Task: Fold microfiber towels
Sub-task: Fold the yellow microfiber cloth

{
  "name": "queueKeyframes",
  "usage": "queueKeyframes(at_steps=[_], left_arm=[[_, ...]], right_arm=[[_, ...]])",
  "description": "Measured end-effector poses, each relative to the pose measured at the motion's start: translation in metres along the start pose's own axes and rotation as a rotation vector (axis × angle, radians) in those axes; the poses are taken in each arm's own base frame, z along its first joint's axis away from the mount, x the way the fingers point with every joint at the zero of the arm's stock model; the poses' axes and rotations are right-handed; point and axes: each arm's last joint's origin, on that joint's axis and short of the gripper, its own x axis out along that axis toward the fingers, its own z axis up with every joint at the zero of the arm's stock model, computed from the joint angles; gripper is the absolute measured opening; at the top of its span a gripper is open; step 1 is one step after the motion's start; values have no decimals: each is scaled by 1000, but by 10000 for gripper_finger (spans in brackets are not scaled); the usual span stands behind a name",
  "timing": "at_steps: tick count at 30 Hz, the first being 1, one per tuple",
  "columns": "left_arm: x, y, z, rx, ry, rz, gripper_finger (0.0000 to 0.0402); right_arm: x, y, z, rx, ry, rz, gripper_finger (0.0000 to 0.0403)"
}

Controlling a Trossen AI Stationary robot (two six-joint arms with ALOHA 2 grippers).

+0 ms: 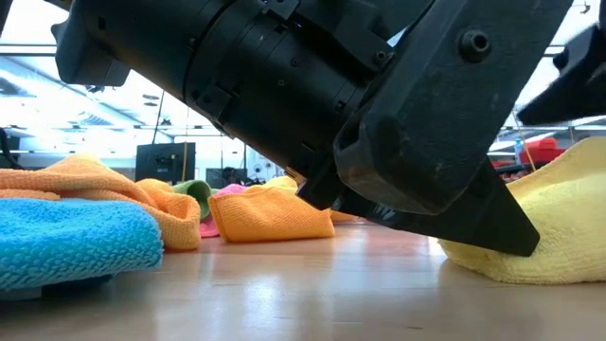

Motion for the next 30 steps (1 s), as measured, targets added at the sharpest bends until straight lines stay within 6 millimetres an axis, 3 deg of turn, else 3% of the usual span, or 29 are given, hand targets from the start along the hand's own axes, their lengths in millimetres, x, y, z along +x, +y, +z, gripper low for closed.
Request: queueKeyframes(at_steps=[5,11,21,25,30], left_arm=[[0,0,0,2,0,0,190],[0,1,0,-1,1,2,190],[1,1,0,1,2,3,190],[1,1,0,1,3,3,190],[1,1,0,0,3,3,190]], right_arm=[[3,5,1,-48,-22,47,267],[25,4,-29,-70,15,-47,266],[40,4,-68,-24,20,-146,266],[38,4,-65,-23,27,-134,266],[25,3,-41,-60,39,-75,266]])
